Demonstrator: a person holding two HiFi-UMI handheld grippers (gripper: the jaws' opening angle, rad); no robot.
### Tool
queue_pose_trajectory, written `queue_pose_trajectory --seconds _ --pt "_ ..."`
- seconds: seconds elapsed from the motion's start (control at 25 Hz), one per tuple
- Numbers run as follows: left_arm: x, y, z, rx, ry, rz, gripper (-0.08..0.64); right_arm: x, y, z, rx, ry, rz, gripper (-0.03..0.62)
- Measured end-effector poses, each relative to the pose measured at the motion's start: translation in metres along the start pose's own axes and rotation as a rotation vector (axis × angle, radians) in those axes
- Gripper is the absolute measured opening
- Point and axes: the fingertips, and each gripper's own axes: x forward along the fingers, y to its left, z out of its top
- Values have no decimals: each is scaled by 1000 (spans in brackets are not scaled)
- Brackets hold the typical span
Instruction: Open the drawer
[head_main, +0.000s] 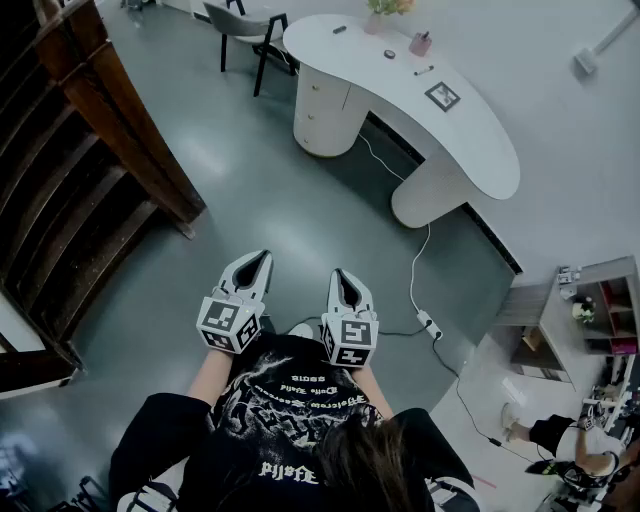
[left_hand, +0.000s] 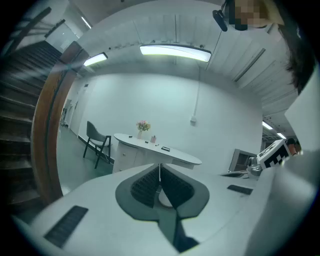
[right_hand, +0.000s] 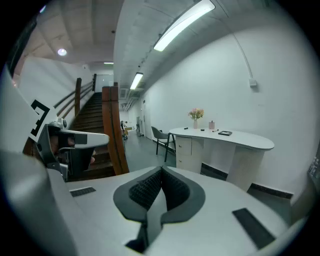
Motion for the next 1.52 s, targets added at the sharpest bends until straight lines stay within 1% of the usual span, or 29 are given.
queue_pose_trajectory --seconds 0.12,0.24,0.32,0.44,0.6,0.72,0.92,1.08,1.2,1.36,1.52 --pt "1 -11 -7 18 14 -20 28 -3 -4 -6 10 6 -3 25" --pt "4 -13 -9 30 21 -26 28 -1 -7 -5 43 -8 -6 26" --pt "8 -7 -7 27 17 -15 28 4 -10 -2 67 -24 -9 26" --pt "17 4 -4 26 19 -13 28 14 -13 0 66 -16 -20 26" --pt "37 20 -3 36 32 -33 28 33 -20 3 83 -12 -43 26" --pt "62 32 4 60 49 -59 29 57 -29 15 106 -16 -54 26" --pt "105 65 25 102 66 -100 29 103 -37 40 111 -16 -75 26" --pt "139 102 40 117 73 -106 29 143 -41 53 103 3 -98 26" --pt "166 131 53 131 86 -120 29 173 -36 65 112 12 -86 26" --pt "191 157 72 152 91 -157 29 201 -31 76 139 19 -125 26" --pt "206 180 81 152 104 -203 29 227 -20 83 145 36 -154 26"
